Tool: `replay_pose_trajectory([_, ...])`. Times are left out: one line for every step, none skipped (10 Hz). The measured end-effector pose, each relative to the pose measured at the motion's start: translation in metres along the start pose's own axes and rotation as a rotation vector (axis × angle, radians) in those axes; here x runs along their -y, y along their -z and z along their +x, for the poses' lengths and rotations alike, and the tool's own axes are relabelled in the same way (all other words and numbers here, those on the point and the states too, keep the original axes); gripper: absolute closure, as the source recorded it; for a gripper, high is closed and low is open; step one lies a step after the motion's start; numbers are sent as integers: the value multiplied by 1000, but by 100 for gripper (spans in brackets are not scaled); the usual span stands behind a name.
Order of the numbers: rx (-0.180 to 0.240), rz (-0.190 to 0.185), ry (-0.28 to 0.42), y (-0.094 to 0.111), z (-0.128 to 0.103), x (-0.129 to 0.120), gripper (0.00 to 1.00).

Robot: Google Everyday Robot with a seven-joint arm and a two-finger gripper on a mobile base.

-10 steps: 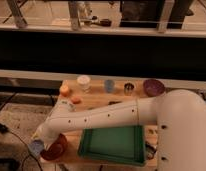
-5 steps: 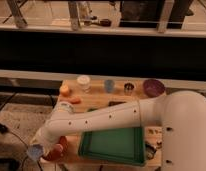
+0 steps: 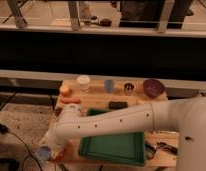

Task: Wipe red bowl with eraser

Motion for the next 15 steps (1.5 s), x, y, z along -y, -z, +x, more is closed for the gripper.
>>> replay_pose_trajectory([-20,3,-2,9,10,-6,95])
replay_pose_trajectory([-35,5,1,16,19,-10,95])
replay_pose_trajectory([-52,11,14,23,34,-10,95])
replay_pose_trajectory([-55,15,32,23,44,-7,95])
replay_pose_trajectory([-52,19,48,22,47,-3,95])
replay_pose_trajectory([-43,24,73,17,47,5,95])
replay_pose_trajectory([-31,30,95,9,43,16,95])
replay_pose_trajectory([-20,36,117,2,38,26,95])
replay_pose_trajectory([-10,40,133,-2,32,31,95])
replay_pose_trajectory([-3,47,151,-4,27,35,95])
replay_pose_trajectory([1,51,160,-4,23,36,95])
replay_pose_trajectory([3,50,165,-4,22,35,95])
replay_pose_trajectory([-2,50,168,-3,23,34,95])
replay_pose_trajectory([-6,49,170,-1,24,34,95])
replay_pose_trajectory([-8,47,175,-1,24,34,95])
